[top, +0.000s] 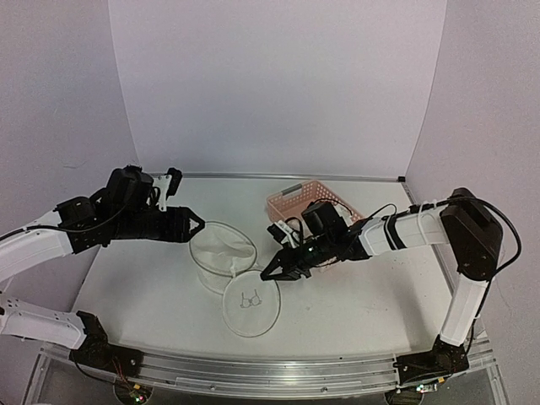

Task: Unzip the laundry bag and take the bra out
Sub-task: Pass from the left arm to the right, then pass from the right arm to the left

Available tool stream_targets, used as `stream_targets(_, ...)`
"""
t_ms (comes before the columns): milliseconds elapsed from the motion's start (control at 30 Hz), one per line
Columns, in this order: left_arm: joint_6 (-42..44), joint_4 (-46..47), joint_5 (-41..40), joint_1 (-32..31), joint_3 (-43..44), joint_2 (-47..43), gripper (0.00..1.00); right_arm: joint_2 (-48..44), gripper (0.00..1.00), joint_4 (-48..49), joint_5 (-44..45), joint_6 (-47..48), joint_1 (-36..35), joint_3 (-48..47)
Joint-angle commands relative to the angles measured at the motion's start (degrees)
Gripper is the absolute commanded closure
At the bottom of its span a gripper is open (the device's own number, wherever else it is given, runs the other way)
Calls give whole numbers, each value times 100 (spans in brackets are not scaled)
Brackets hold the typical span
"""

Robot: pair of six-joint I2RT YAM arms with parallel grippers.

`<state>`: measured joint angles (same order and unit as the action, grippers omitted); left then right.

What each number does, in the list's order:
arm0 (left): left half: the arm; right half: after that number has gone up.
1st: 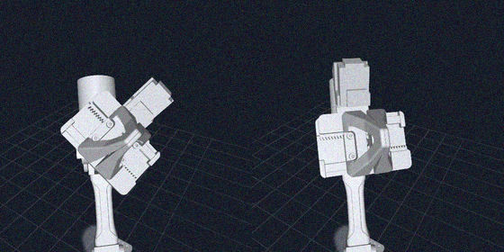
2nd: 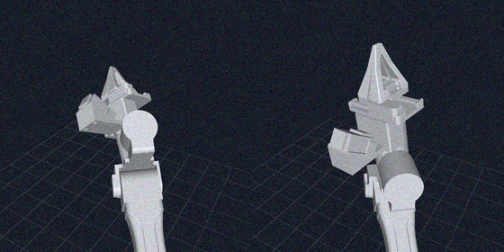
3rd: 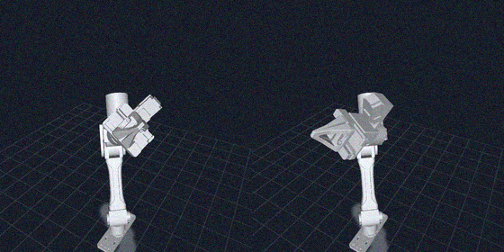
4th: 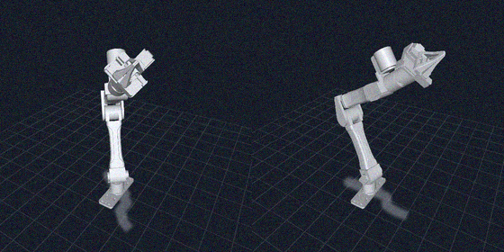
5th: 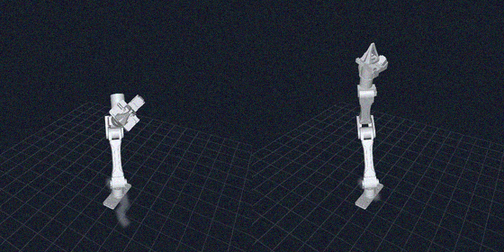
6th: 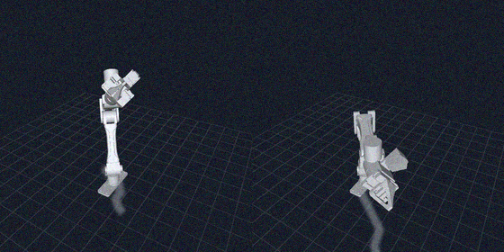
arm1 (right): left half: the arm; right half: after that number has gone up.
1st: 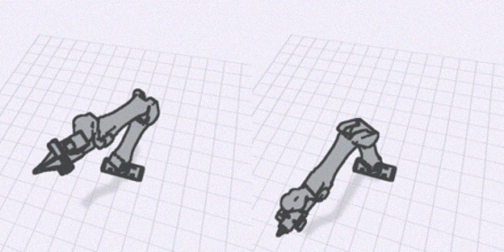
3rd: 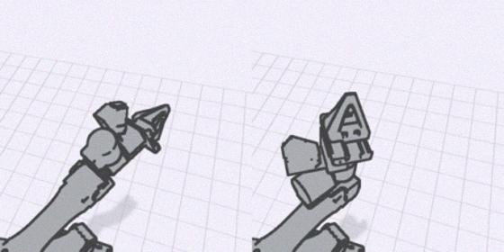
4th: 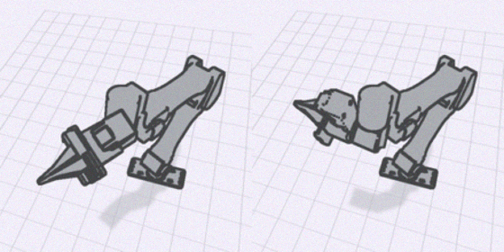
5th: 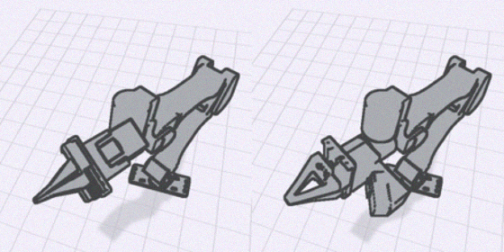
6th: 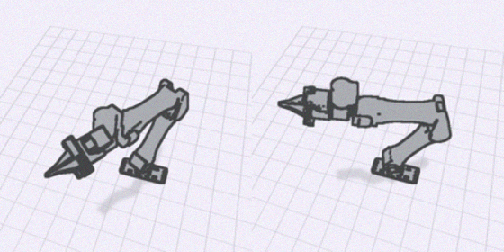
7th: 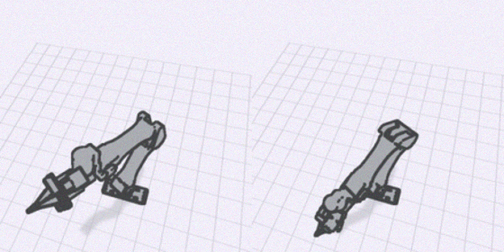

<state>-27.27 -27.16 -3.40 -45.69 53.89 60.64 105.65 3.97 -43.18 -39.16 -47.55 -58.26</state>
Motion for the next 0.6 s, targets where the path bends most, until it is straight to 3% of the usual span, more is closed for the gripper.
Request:
stream_targets(0,-579,-19,834,16,-403,-274,42,-246,100,739,-510,-1153,-25,-369)
stream_targets(167,-926,69,1057,17,-834,-466,41,-119,100,1457,-683,-2084,-19,-512)
stream_targets(433,-1418,753,1661,12,-1552,-751,40,273,100,3435,-558,-4028,-23,-522)
stream_targets(567,-1684,1138,1871,16,-1841,-819,39,516,100,4126,-477,-4469,-25,-587)
